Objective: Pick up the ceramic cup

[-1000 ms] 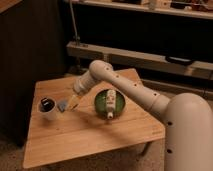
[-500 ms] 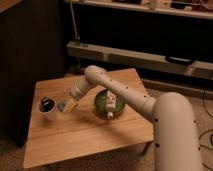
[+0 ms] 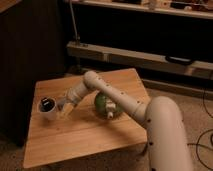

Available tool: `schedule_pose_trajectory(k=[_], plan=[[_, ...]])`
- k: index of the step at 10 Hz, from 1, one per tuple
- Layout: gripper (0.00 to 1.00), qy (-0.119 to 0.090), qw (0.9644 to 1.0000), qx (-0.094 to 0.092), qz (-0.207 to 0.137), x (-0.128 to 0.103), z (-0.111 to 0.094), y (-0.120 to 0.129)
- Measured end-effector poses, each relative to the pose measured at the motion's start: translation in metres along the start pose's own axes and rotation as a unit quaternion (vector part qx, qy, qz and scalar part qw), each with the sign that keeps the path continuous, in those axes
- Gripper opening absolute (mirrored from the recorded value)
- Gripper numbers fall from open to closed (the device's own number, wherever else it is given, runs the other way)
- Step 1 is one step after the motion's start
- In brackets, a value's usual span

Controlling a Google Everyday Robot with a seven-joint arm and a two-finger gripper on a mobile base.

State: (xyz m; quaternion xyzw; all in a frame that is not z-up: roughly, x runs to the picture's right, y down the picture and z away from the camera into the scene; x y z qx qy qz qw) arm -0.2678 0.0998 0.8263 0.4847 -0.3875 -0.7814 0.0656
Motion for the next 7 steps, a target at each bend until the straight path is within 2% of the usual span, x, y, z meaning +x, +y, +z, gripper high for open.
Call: schedule_pose_trajectory(k=[7], plan=[[0.80, 0.042, 0.9987, 0.028, -0.007, 0.003, 0.031, 0.012]])
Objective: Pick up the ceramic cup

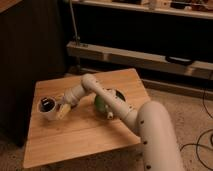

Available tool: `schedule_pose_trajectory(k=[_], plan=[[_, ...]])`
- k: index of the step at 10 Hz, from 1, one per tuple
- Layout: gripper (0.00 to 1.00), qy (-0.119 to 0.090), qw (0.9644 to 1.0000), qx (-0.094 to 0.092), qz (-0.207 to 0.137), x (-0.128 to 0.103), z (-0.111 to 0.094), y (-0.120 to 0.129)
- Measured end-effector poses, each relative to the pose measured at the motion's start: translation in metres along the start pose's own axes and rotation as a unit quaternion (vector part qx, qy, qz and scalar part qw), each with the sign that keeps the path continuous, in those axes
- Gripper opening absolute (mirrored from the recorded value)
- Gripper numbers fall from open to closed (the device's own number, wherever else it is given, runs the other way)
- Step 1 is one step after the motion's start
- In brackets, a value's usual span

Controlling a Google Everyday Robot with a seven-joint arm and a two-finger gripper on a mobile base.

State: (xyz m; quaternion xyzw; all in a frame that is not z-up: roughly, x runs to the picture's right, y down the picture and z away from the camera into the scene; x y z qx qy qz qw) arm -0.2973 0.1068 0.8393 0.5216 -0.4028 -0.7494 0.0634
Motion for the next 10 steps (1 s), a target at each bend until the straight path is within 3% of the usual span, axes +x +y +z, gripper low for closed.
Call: schedule_pose_trajectory(k=[10], plan=[[0.78, 0.037, 0.9988, 0.033, 0.002, 0.010, 0.029, 0.010]])
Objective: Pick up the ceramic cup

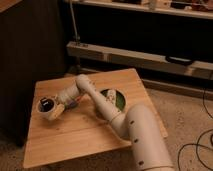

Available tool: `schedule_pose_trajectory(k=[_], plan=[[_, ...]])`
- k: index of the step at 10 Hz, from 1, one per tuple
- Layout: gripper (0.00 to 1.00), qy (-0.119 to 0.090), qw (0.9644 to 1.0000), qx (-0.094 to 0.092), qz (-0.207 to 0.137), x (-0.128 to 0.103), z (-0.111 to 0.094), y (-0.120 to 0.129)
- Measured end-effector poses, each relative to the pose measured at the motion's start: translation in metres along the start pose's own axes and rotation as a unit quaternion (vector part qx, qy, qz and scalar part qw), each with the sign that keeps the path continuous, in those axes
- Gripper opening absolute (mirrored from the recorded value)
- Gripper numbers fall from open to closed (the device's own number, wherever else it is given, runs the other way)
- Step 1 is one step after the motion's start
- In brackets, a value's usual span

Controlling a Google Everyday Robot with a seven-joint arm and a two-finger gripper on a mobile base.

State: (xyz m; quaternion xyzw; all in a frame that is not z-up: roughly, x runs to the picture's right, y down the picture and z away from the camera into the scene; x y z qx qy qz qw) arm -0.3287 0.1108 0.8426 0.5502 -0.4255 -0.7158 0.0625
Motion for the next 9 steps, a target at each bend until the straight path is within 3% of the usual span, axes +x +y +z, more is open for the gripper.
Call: schedule_pose_trajectory(k=[5, 7, 9], plan=[[0.24, 0.009, 0.9999, 0.013, 0.006, 0.002, 0.001, -0.003], [0.05, -0.016, 0.9998, 0.011, 0.006, 0.011, -0.005, -0.005], [0.00, -0.025, 0.9997, 0.003, 0.004, 0.023, -0.017, -0.007]])
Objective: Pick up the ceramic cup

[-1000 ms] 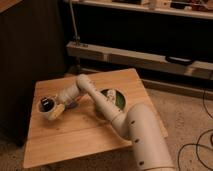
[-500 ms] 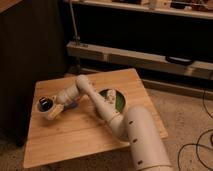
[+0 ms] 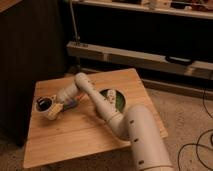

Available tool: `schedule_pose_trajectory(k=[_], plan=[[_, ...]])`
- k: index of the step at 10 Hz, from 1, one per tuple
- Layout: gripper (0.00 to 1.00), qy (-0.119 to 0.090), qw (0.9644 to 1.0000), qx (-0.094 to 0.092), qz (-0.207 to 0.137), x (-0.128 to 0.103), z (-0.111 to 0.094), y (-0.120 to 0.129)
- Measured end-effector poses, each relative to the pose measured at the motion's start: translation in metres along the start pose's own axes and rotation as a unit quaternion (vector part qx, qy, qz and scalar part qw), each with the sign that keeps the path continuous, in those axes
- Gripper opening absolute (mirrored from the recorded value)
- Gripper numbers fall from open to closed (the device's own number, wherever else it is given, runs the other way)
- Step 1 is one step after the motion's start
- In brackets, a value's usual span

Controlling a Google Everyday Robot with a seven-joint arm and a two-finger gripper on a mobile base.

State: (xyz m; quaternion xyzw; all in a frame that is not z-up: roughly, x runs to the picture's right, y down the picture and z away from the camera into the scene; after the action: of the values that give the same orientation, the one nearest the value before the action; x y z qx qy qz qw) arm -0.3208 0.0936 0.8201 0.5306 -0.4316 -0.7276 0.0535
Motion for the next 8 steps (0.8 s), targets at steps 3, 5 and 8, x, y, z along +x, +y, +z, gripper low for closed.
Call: schedule_pose_trajectory(k=[3, 5, 8], plan=[[0.00, 0.017, 0.9998, -0.008, -0.004, 0.019, -0.022, -0.005], [0.00, 0.025, 0.9996, -0.005, -0.014, 0.038, -0.032, -0.013], [0.00, 0.031, 0.9991, 0.011, -0.028, 0.070, -0.041, -0.024]])
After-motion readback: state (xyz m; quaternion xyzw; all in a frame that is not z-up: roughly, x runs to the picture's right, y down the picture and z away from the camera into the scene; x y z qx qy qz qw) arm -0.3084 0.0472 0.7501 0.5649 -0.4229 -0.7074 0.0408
